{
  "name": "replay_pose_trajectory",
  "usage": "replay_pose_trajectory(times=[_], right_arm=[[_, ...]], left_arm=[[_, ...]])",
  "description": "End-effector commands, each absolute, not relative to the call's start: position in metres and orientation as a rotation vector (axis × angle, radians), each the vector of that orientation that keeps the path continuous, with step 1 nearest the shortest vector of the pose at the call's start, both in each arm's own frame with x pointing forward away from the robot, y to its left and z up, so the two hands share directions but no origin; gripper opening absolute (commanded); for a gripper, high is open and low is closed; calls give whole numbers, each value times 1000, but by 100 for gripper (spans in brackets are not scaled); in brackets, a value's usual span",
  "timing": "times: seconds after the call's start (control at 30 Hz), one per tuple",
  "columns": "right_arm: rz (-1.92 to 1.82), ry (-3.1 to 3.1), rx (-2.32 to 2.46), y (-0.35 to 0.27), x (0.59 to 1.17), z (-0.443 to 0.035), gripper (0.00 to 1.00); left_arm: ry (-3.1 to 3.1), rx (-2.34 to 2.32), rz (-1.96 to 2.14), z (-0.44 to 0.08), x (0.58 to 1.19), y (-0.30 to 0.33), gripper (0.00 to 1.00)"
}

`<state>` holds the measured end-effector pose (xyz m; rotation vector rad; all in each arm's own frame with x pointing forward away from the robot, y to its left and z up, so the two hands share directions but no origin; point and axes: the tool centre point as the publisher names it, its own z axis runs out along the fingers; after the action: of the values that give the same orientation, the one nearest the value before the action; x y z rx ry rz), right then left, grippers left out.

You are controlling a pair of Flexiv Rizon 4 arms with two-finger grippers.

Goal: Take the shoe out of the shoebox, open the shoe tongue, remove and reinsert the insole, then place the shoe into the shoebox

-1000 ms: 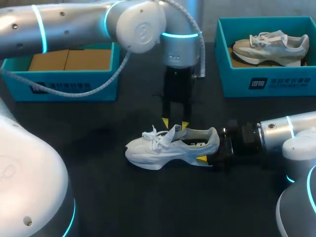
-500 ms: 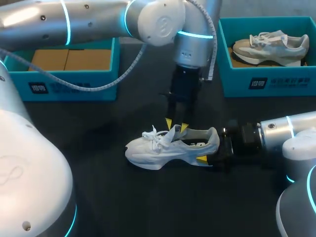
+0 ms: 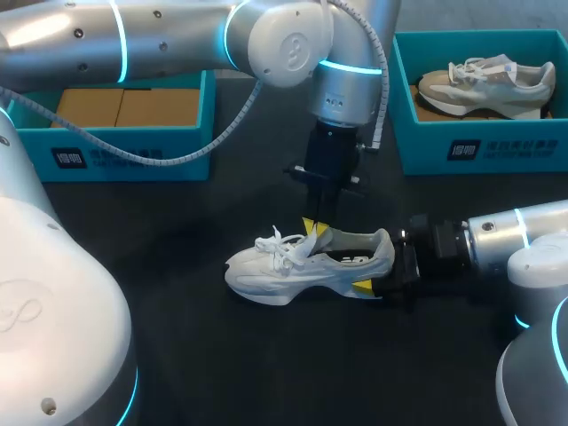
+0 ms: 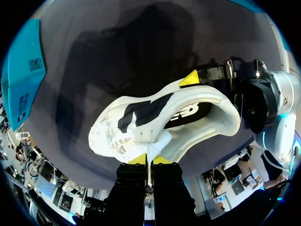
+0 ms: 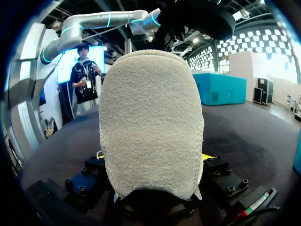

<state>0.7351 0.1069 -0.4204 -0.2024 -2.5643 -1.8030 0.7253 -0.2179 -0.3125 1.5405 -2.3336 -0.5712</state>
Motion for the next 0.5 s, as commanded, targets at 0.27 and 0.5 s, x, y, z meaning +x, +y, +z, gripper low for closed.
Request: replay_pose_trajectory(times=[0.27,0.5], right_arm=[[-1800,-2567,-204,108,735,-420,0],[-1800,-2567,-204,108,735,-420,0]], left_arm=[[-2303,1770,-273,-300,703,-195,0],[-2237,1854,-135,-299,698,-185,0]])
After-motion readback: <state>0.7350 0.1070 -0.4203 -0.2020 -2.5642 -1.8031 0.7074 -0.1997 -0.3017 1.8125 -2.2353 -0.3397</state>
